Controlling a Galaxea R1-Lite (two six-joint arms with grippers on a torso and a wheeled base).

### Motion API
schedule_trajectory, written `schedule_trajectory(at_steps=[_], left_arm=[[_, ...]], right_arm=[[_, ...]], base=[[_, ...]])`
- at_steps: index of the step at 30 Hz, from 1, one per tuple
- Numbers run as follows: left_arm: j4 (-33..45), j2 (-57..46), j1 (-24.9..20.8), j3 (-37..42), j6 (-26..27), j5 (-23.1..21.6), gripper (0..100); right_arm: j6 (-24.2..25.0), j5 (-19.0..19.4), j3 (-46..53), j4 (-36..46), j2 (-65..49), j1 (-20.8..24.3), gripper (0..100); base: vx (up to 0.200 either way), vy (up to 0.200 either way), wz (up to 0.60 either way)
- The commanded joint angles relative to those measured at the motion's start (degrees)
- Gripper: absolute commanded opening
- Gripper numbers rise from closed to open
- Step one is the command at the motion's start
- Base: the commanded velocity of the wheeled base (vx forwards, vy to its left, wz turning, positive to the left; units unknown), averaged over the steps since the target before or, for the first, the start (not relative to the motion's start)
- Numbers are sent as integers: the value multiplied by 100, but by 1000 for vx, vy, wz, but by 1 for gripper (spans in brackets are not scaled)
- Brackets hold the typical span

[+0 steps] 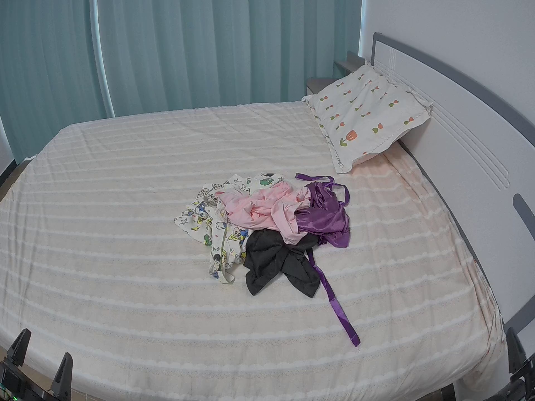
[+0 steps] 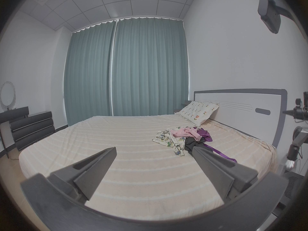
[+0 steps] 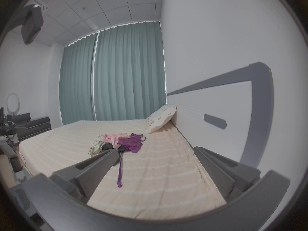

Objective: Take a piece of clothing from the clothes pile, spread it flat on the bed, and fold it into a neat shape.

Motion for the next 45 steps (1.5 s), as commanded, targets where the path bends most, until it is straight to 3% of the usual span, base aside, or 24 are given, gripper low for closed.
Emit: schedule_trajectory(at_steps=[1, 3, 5, 9, 11, 15, 20, 25, 37, 45], left_arm=[[2, -55, 1, 92, 0, -2, 100], [2, -55, 1, 92, 0, -2, 100], [2, -55, 1, 92, 0, -2, 100], [2, -55, 1, 92, 0, -2, 100], [2, -55, 1, 92, 0, -2, 100], [2, -55, 1, 92, 0, -2, 100], [2, -55, -8, 92, 0, -2, 100], [2, -55, 1, 92, 0, 7, 100], [2, -55, 1, 92, 0, -2, 100], [2, -55, 1, 92, 0, -2, 100]], right_arm=[[74, 337, -1023, 257, 901, 195, 100], [74, 469, -997, 327, 1059, 212, 100], [171, 838, -839, 248, 1982, 248, 100], [786, 1374, -830, -94, 3222, 388, 100], [1058, 1796, -883, -639, 4267, 678, 100], [1155, 1875, -1059, -1747, 5973, 951, 100], [1348, 1831, -1401, -3030, 7994, 1329, 100], [1981, 1691, -2122, -3847, 9409, 1689, 100], [3045, 1031, -3950, -3918, 11431, 2392, 100], [3704, 399, -5163, -3909, 12661, 2744, 100]], base=[[0, 0, 0], [0, 0, 0], [0, 0, 0], [0, 0, 0], [0, 0, 0], [0, 0, 0], [0, 0, 0], [0, 0, 0], [0, 0, 0], [0, 0, 0]])
